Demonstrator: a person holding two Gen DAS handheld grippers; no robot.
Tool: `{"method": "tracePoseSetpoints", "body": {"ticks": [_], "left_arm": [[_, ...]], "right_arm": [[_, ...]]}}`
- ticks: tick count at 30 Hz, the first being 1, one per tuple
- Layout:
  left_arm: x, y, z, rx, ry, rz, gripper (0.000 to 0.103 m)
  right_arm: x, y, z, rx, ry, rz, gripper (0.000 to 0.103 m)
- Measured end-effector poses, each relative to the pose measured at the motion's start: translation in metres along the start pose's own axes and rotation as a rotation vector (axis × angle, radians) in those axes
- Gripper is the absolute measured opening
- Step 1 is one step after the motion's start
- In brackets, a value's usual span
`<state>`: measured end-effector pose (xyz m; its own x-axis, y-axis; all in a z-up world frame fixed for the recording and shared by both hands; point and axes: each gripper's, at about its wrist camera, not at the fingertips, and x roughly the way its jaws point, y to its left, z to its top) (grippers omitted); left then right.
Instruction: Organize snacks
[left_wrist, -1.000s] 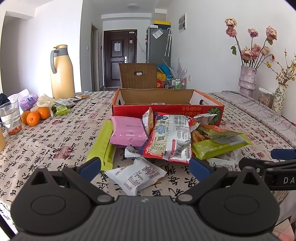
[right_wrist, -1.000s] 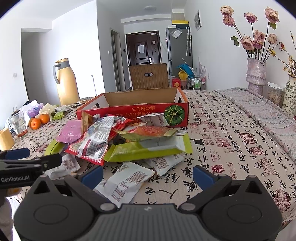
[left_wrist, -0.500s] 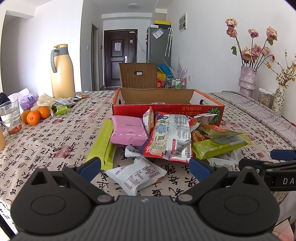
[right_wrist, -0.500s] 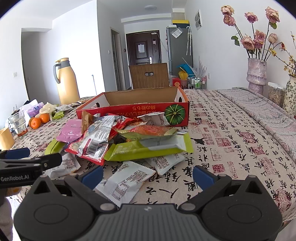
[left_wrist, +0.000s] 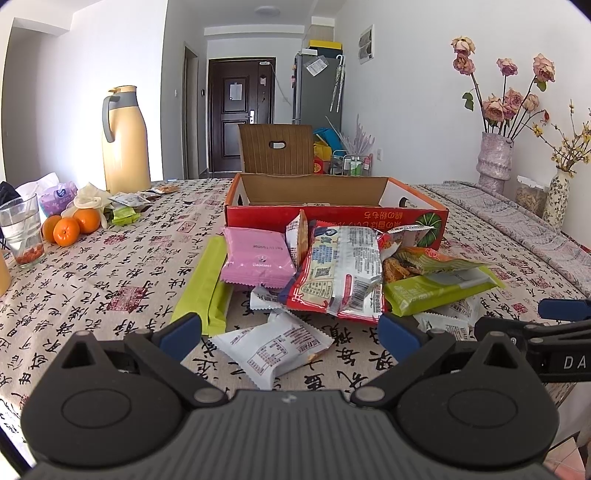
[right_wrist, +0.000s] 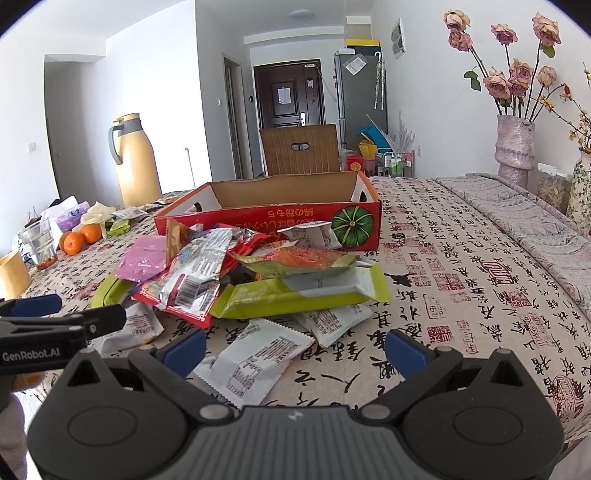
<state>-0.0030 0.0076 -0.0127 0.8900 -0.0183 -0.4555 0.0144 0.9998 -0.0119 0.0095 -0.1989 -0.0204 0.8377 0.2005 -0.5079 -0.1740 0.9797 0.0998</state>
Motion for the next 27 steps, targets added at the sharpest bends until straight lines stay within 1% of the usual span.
{"method": "tracePoseSetpoints", "body": {"ticks": [12, 27], "left_arm": [[0.000, 0.001, 0.001, -0.005, 0.003, -0.002, 0.103], [0.006, 0.011, 0.000, -0.029, 0.016, 0.005, 0.103]], "right_arm": [[0.001, 0.002, 0.000, -0.002, 0.004, 0.001, 0.103], [0.013, 0.008, 0.001, -0.018, 0.039, 0.018, 0.103]]}}
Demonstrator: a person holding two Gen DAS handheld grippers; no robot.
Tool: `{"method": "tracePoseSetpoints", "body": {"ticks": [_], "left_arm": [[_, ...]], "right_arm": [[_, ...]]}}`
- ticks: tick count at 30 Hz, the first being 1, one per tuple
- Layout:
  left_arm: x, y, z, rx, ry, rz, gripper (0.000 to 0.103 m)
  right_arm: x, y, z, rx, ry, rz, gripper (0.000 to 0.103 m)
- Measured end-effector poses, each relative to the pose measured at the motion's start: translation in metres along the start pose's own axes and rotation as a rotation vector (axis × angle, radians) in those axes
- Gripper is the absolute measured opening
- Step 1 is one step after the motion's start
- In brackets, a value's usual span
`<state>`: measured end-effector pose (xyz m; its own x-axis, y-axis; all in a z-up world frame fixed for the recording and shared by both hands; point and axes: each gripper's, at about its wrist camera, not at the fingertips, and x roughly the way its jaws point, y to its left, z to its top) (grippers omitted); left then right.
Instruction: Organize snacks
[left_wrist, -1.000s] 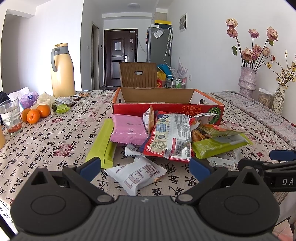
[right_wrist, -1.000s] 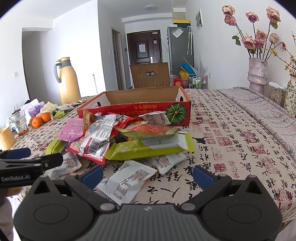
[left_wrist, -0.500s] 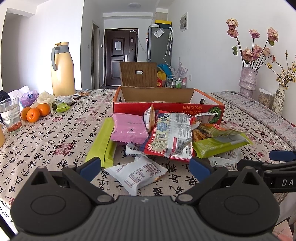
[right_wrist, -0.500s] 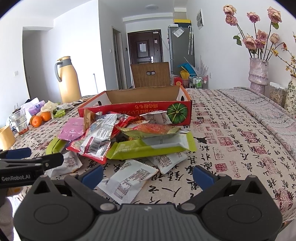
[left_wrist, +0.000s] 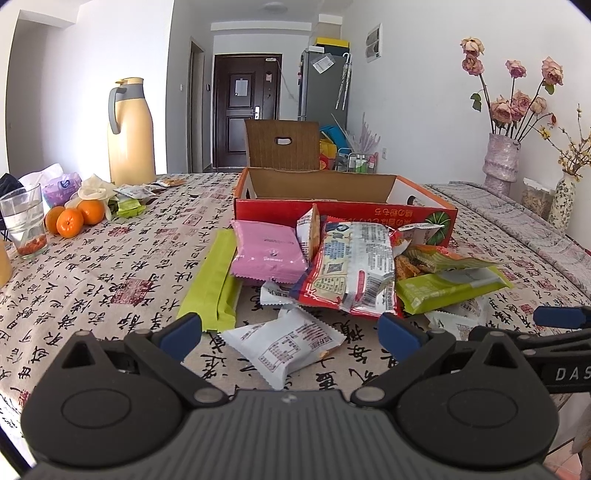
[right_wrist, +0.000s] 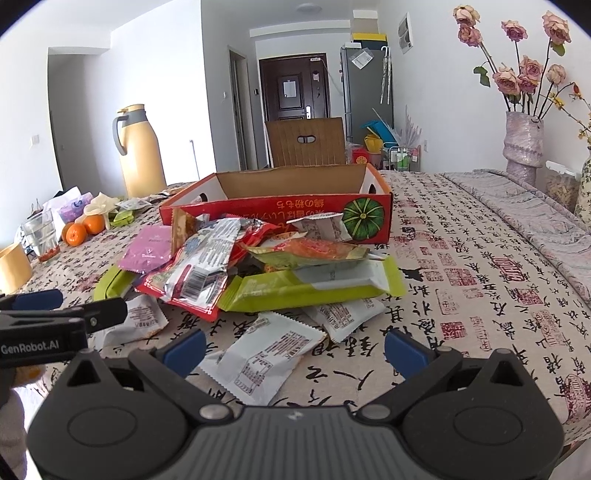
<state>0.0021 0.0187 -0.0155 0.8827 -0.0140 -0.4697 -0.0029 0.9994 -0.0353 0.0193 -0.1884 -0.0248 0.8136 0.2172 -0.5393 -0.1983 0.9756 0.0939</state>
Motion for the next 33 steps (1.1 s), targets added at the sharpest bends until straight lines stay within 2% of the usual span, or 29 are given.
{"method": "tracePoseSetpoints", "body": {"ticks": [11, 16, 20, 24, 28, 33], "left_arm": [[0.008, 0.014, -0.003, -0.020, 0.021, 0.018, 0.103], [0.012, 0.018, -0.004, -0.020, 0.033, 0.027, 0.103], [0.014, 0.020, -0.005, -0.025, 0.038, 0.028, 0.103], [0.017, 0.021, -0.006, -0.028, 0.046, 0.024, 0.103], [0.018, 0.022, -0.006, -0.030, 0.049, 0.024, 0.103], [0.017, 0.020, -0.006, -0.026, 0.052, 0.022, 0.103]], "right_arm": [[0.027, 0.017, 0.001, -0.019, 0.049, 0.008, 0.102], [0.041, 0.021, 0.003, -0.007, 0.071, -0.015, 0.095], [0.046, 0.022, 0.004, -0.005, 0.074, -0.032, 0.094], [0.051, 0.022, 0.002, -0.004, 0.091, -0.039, 0.085], [0.051, 0.020, 0.000, -0.003, 0.095, -0.035, 0.081], [0.047, 0.016, -0.003, -0.010, 0.081, -0.046, 0.067]]}}
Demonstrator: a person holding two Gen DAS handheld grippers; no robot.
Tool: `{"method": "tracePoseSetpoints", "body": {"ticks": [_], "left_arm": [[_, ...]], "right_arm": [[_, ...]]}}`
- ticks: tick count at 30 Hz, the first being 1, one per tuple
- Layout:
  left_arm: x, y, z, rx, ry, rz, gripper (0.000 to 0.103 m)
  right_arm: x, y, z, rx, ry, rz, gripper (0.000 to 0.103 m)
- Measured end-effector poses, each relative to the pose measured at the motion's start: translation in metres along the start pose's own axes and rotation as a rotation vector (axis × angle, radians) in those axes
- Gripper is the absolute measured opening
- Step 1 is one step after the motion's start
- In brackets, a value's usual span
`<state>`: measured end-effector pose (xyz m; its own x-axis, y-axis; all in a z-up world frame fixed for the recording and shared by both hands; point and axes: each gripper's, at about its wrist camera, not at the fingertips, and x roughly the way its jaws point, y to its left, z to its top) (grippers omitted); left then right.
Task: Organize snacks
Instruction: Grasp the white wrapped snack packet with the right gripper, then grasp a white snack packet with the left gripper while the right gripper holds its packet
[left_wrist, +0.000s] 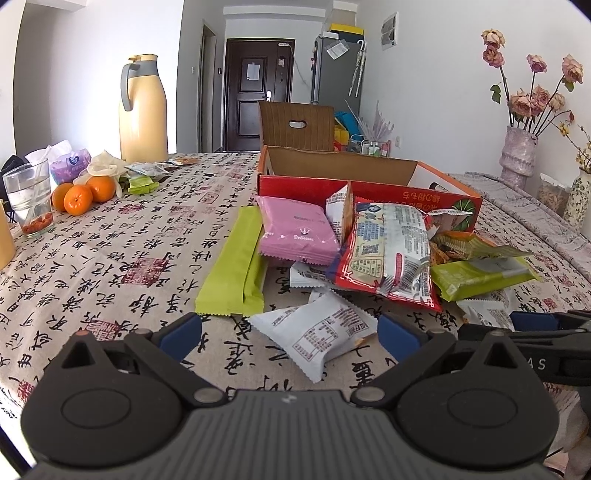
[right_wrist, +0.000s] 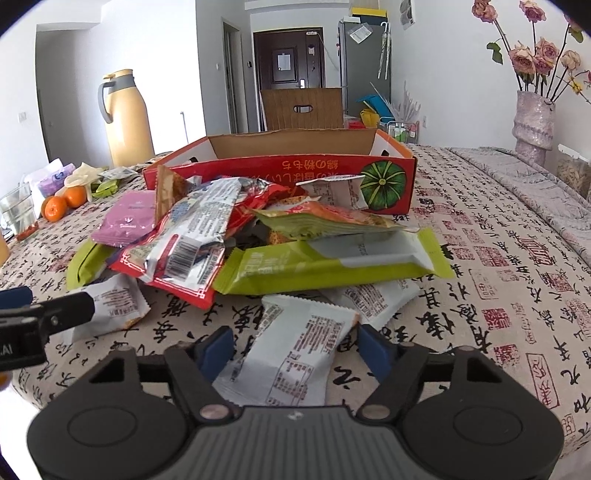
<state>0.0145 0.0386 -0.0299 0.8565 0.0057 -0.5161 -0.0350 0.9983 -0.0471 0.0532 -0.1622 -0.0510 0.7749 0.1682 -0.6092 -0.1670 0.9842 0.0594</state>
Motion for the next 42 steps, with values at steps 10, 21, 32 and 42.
{"method": "tracePoseSetpoints", "body": {"ticks": [10, 21, 32, 42], "left_arm": [[0.000, -0.004, 0.000, 0.009, 0.006, 0.003, 0.103], [0.006, -0.011, 0.000, 0.044, 0.015, -0.007, 0.103], [0.024, -0.022, -0.002, 0.140, 0.033, -0.035, 0.094], [0.036, -0.024, 0.010, 0.238, 0.011, -0.017, 0.093]], "right_arm": [[-0.007, -0.014, -0.004, 0.004, -0.032, 0.020, 0.039], [-0.023, -0.023, -0.006, 0.020, -0.098, 0.055, 0.039], [-0.031, -0.040, -0.010, 0.065, -0.126, 0.028, 0.039], [-0.023, -0.047, -0.011, 0.083, -0.112, 0.029, 0.039]]}}
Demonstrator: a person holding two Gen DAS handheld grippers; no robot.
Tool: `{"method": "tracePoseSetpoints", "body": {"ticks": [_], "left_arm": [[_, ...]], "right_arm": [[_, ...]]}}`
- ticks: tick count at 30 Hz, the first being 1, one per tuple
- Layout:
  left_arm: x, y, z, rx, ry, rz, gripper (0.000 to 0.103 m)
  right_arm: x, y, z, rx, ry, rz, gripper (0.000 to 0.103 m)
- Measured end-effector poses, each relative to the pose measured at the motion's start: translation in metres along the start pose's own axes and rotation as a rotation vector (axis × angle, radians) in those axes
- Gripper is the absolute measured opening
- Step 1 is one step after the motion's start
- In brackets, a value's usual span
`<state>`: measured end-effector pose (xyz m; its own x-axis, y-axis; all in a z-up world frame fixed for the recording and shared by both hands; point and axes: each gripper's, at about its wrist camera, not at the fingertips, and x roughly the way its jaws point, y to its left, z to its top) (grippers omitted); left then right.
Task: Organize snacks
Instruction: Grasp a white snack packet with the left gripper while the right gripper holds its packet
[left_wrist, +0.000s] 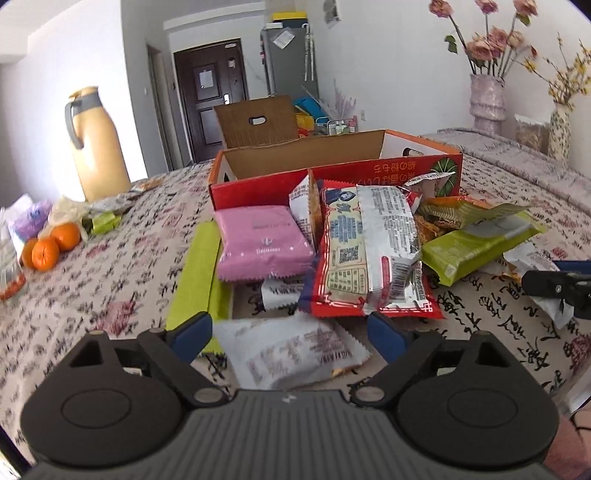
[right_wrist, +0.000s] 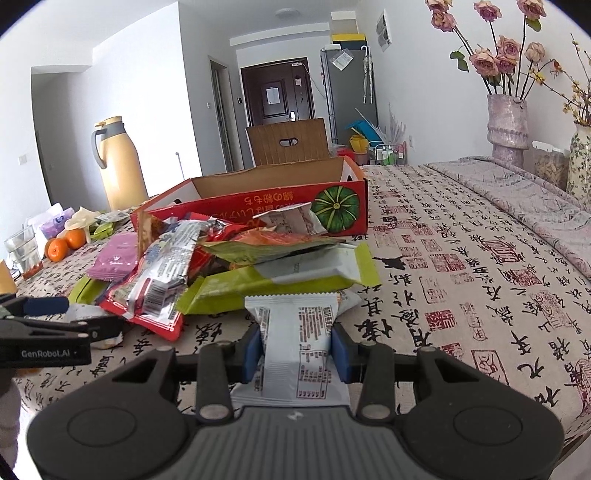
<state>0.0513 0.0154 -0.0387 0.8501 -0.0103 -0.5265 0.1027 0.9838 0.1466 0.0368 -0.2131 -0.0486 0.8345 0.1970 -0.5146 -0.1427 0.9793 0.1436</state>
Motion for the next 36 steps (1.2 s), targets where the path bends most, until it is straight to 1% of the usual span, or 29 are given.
{"method": "tracePoseSetpoints", "body": {"ticks": [5, 8, 17, 24, 25, 26, 27, 28, 33, 36], "left_arm": [[0.003, 0.001, 0.003, 0.048, -0.010, -0.021, 0.093], [0.010, 0.000, 0.002, 0.070, 0.011, -0.048, 0.092], [0.014, 0.003, -0.002, 0.048, 0.033, -0.111, 0.080], [0.002, -0.001, -0.004, 0.033, 0.023, -0.147, 0.073], [0.001, -0.002, -0.004, 0.029, 0.020, -0.147, 0.071], [-0.001, -0.002, -0.004, 0.025, 0.017, -0.152, 0.055], [-0.003, -0.003, -0.004, 0.022, 0.017, -0.167, 0.054], [-0.005, -0.003, -0.003, 0.018, 0.010, -0.165, 0.052], [-0.004, -0.007, 0.000, 0.009, 0.012, -0.163, 0.052], [-0.001, -0.005, 0.002, -0.002, 0.017, -0.150, 0.060]], "right_arm": [[0.002, -0.002, -0.001, 0.004, 0.004, -0.002, 0.039], [0.004, -0.003, -0.001, 0.007, 0.008, 0.001, 0.039], [0.006, -0.002, -0.002, 0.009, 0.017, 0.008, 0.039], [0.006, 0.000, -0.002, 0.004, 0.019, 0.010, 0.039], [0.006, 0.000, -0.002, 0.003, 0.020, 0.010, 0.039], [0.006, 0.000, -0.002, 0.003, 0.020, 0.011, 0.039], [0.006, 0.000, -0.002, 0.003, 0.020, 0.011, 0.039], [0.006, 0.000, -0.002, 0.002, 0.020, 0.011, 0.039], [0.005, 0.001, -0.002, 0.001, 0.021, 0.015, 0.039], [0.006, 0.000, -0.003, 0.003, 0.023, 0.015, 0.039]]}}
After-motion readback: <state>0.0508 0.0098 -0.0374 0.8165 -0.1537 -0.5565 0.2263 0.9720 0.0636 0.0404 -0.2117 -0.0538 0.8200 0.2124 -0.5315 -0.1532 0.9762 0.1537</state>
